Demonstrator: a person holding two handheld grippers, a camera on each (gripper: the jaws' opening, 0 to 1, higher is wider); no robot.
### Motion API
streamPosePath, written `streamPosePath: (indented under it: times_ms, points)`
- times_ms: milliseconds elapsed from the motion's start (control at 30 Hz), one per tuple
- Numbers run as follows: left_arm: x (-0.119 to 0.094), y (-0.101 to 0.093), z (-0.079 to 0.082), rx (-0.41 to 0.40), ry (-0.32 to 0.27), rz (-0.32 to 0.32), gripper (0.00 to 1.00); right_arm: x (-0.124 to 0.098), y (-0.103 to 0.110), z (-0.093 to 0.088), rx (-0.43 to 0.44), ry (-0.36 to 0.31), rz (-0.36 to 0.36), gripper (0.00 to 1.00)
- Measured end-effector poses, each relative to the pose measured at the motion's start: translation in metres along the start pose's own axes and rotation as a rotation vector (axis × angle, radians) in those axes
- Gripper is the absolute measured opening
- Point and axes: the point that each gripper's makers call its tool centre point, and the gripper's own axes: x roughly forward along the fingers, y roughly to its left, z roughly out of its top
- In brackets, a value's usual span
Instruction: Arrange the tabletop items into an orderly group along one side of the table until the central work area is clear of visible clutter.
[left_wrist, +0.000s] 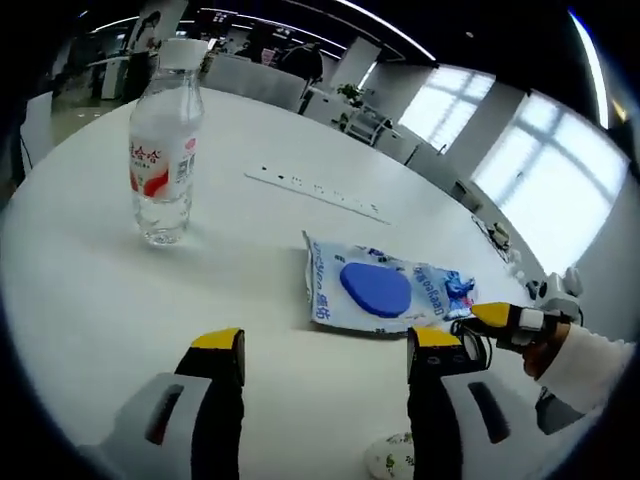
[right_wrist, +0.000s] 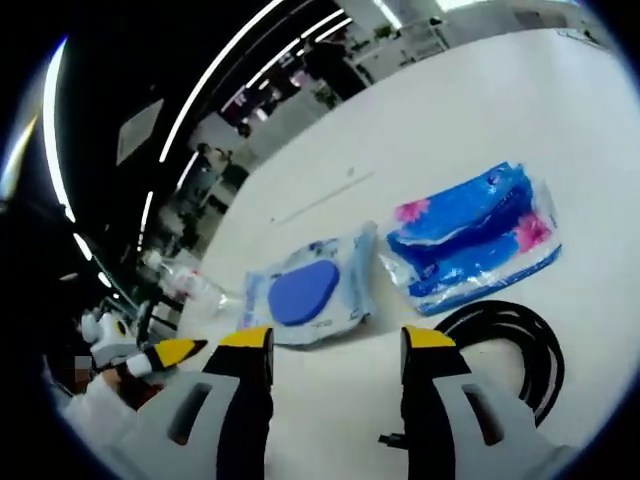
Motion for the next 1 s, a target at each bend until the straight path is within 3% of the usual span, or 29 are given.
streamPosePath:
  times_ms: [267,533,700,833,1000]
  points:
    - [-0.033,-0.014,-0.005,0.032,-0.026,-0.017,0.66,-0.038,0.0,-0.006,0.024,-0.035,0.018,0.54]
    - [-0.051,-0.022,-0.033,0.067,0.01,-0.025,0.66,-0.072,0.0,-0.014,-0.022,-0.037,0.022,0.61]
    - [-0.06,-0.021,-0.048,0.097,0.04,-0.017,0.65,-0.102,-0.012,-0.016,-0.057,-0.04,-0.005,0.66]
    - [-0.064,-0.018,-0.051,0.078,0.047,-0.006,0.64,-0.124,-0.028,-0.022,0.009,-0.057,-0.038,0.66]
    - [-0.067,-0.023,-0.047,0.165,0.047,0.004,0.63,-0.137,-0.045,-0.03,0.062,-0.075,-0.076,0.64]
